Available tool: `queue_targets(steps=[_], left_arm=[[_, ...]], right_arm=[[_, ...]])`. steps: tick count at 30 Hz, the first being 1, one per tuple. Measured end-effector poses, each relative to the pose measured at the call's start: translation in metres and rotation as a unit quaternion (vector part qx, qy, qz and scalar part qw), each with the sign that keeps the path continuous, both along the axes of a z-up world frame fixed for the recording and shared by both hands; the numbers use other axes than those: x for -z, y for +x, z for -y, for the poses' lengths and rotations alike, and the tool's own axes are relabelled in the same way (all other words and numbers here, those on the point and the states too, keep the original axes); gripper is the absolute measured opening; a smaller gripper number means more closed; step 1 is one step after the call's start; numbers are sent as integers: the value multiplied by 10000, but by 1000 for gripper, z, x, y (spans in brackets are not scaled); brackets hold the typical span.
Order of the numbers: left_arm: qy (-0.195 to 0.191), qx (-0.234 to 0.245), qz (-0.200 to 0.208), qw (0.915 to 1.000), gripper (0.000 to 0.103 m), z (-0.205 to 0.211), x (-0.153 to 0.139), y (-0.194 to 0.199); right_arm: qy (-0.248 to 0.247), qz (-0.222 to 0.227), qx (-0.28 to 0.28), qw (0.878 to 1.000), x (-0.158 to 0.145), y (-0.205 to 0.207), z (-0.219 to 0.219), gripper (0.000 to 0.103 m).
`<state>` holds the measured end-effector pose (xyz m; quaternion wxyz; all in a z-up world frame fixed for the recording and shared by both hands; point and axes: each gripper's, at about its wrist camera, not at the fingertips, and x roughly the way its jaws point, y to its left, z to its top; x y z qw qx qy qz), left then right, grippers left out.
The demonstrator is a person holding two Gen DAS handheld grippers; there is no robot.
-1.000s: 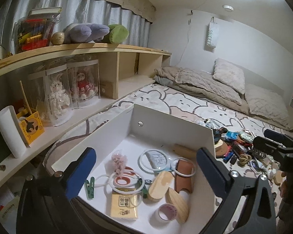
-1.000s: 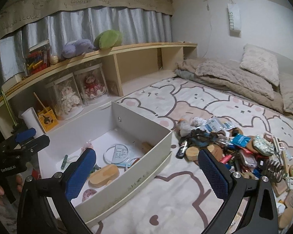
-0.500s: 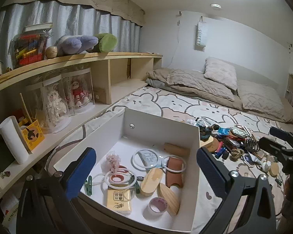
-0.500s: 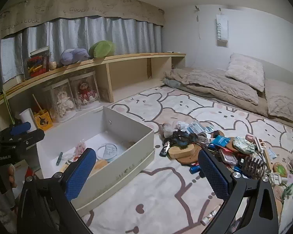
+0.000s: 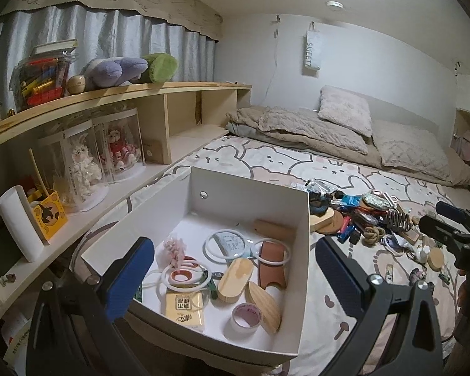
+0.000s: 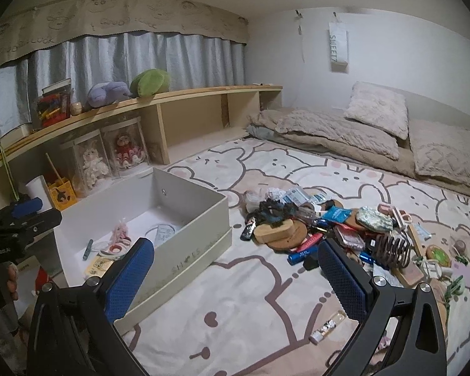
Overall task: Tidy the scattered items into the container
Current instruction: 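Withdraw both tools back from the box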
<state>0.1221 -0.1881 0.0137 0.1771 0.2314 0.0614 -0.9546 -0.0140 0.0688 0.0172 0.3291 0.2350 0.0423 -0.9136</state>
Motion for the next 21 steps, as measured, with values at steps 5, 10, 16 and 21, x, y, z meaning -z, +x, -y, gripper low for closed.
queue_targets(steps=[5,10,16,21], left_arm=[[-8,3,17,10000,103,-1,2,1],[25,12,22,10000,103,-2,5,1],[21,2,16,10000,103,-1,7,2],[-17,23,59,10000,103,1,8,1]], right_arm=[[41,23,58,10000,6,3,-4,103],[22,53,120,9999,9,3,-7,103],[28,74,139,9999,11,4,-9,103],[30,80,144,9999,12,4,-9,103]])
